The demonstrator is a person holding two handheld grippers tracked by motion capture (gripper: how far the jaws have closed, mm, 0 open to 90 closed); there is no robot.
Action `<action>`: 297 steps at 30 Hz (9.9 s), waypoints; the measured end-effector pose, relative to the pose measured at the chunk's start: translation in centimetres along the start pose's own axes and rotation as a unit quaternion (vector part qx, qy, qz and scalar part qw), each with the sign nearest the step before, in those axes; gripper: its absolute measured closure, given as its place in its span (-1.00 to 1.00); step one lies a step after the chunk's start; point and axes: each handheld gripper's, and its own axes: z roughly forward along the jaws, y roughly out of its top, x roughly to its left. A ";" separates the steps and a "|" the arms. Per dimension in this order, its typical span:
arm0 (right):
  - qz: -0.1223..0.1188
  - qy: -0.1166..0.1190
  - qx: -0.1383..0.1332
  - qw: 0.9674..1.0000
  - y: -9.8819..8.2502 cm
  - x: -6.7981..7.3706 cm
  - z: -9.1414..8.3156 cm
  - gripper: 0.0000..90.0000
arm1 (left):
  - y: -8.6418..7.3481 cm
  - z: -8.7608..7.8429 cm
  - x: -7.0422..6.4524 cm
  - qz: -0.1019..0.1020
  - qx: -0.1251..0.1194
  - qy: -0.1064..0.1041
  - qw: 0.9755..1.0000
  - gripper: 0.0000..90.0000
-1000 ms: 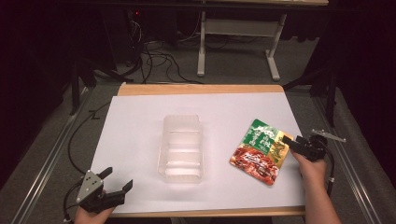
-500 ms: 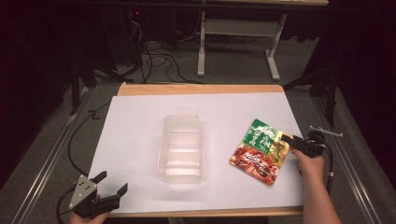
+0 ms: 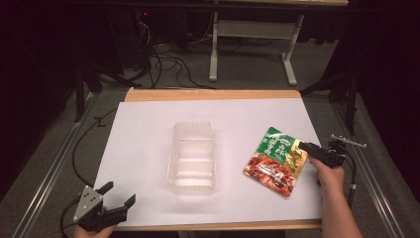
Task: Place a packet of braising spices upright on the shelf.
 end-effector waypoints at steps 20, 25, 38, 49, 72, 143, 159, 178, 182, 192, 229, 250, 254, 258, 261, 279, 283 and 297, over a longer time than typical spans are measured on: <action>0.011 -0.005 0.037 0.999 -0.4 0.9 0.8 -0.13 | 0.1 0.2 -0.1 0.004 0.000 -0.001 1.000 -0.73; -0.003 0.000 0.039 0.999 -0.5 1.2 0.8 -0.12 | 0.1 0.3 -0.1 0.004 0.001 -0.002 1.000 -0.73; 0.008 0.040 0.023 0.999 -0.7 0.7 0.0 0.35 | 0.1 0.3 0.0 0.003 0.002 -0.003 1.000 -0.73; 0.000 0.000 0.041 0.999 -0.8 1.1 0.3 0.83 | 0.4 0.3 -0.3 0.009 -0.005 -0.003 1.000 -0.73; -0.063 0.105 -0.088 0.989 -0.8 6.5 -5.4 1.00 | 2.4 3.2 -1.7 0.039 -0.032 -0.030 0.998 -0.72; -0.183 0.127 -0.252 0.942 -1.0 14.0 -11.0 1.00 | 3.0 4.2 -1.6 0.033 -0.043 -0.036 0.998 -0.71; -0.189 0.092 -0.237 0.949 -2.7 12.6 -13.0 0.87 | 4.2 5.9 -1.4 0.015 -0.061 -0.039 0.997 -0.72; -0.197 0.050 -0.148 0.968 -4.2 10.7 -10.5 0.38 | 4.5 6.9 -1.7 0.017 -0.057 -0.053 0.997 -0.71; -0.189 0.051 -0.148 0.969 -4.3 10.0 -10.2 0.45 | 4.5 6.9 -1.7 0.017 -0.056 -0.053 0.997 -0.71; -0.200 0.035 -0.107 0.973 -4.7 9.7 -9.1 0.58 | 4.4 7.1 -1.9 0.023 -0.048 -0.056 0.997 -0.71; -0.232 0.095 -0.123 0.960 -3.8 12.3 -9.7 1.00 | 4.1 6.7 -1.8 0.023 -0.042 -0.047 0.998 -0.71; -0.261 0.188 -0.115 0.940 -1.6 18.6 -5.0 1.00 | 3.4 5.2 -1.7 0.026 -0.037 -0.045 0.998 -0.71; -0.260 0.199 -0.113 0.938 -1.2 19.5 -4.1 1.00 | 3.4 5.3 -1.8 0.032 -0.035 -0.048 0.998 -0.71; -0.262 0.214 -0.112 0.934 -0.8 20.5 -3.5 1.00 | 3.4 5.3 -1.8 0.033 -0.036 -0.047 0.998 -0.71; -0.268 0.219 -0.106 0.932 -0.6 21.3 -3.0 1.00 | 3.4 5.3 -1.7 0.031 -0.037 -0.047 0.998 -0.71; -0.287 0.249 -0.098 0.920 0.0 25.0 -0.3 1.00 | 3.4 5.5 -1.8 0.032 -0.035 -0.049 0.998 -0.71; -0.288 0.261 -0.096 0.916 -0.1 25.7 0.5 1.00 | 3.4 5.5 -1.8 0.032 -0.037 -0.049 0.998 -0.71; -0.299 0.273 -0.087 0.910 0.0 27.8 2.9 1.00 | 3.4 5.5 -1.8 0.029 -0.037 -0.053 0.997 -0.71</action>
